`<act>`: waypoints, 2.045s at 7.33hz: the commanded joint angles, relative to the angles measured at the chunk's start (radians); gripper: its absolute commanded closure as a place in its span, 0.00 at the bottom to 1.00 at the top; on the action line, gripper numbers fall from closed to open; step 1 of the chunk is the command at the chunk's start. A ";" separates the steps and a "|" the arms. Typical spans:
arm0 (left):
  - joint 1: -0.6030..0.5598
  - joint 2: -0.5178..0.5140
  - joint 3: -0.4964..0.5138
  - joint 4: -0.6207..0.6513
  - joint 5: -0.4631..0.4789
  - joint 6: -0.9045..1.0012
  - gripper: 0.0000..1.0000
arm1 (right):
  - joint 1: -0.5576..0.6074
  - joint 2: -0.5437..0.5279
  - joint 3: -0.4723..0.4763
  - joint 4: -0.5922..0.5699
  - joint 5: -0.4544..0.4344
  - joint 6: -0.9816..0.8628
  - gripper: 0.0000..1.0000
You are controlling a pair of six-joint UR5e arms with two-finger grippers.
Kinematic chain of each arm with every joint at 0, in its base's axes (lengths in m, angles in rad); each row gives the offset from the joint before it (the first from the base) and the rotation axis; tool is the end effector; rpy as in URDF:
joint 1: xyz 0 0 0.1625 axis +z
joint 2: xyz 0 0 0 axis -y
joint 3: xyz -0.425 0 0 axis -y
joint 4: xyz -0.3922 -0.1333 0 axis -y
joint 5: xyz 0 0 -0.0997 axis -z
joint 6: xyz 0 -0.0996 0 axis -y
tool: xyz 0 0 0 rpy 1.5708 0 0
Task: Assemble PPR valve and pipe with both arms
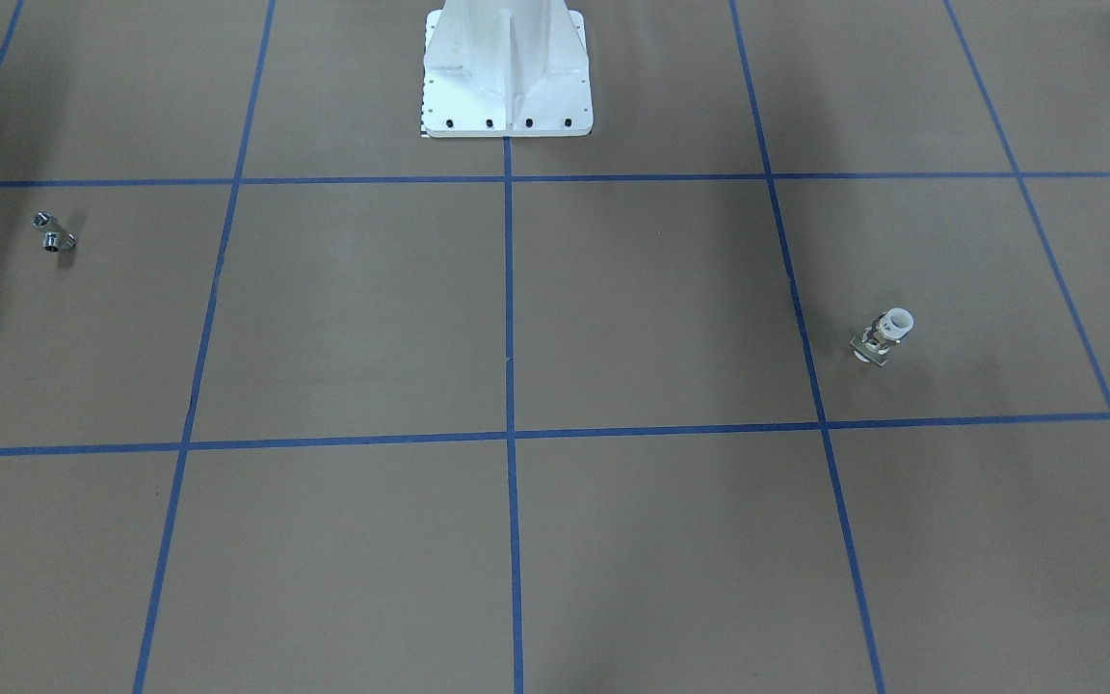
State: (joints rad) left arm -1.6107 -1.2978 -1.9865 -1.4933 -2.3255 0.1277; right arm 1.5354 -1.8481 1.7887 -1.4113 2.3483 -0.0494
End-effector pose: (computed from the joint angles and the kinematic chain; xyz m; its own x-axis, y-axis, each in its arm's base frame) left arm -0.0801 -0.3749 0.5819 0.7288 0.1424 -0.6698 -0.0534 0.9870 0.1517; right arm 0.0499 -0.3835 0.6552 0.7071 -0.1443 0.6922 0.0702 0.9885 0.1343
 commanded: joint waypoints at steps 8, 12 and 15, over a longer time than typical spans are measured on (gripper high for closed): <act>0.005 -0.209 0.073 -0.098 -0.035 -0.005 0.00 | 0.000 0.072 0.012 0.176 -0.003 0.034 0.00; 0.163 -0.244 0.143 -0.406 -0.045 -0.437 0.00 | -0.001 0.079 -0.002 0.176 0.005 0.042 0.00; 0.485 -0.241 0.150 -0.627 0.058 -0.647 0.00 | -0.001 0.079 -0.005 0.178 0.003 0.042 0.00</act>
State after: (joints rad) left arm -1.2606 -1.5335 -1.8388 -2.0652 -2.3016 -0.4258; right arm 1.5339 -1.7688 1.7865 -1.2339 2.3517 -0.0092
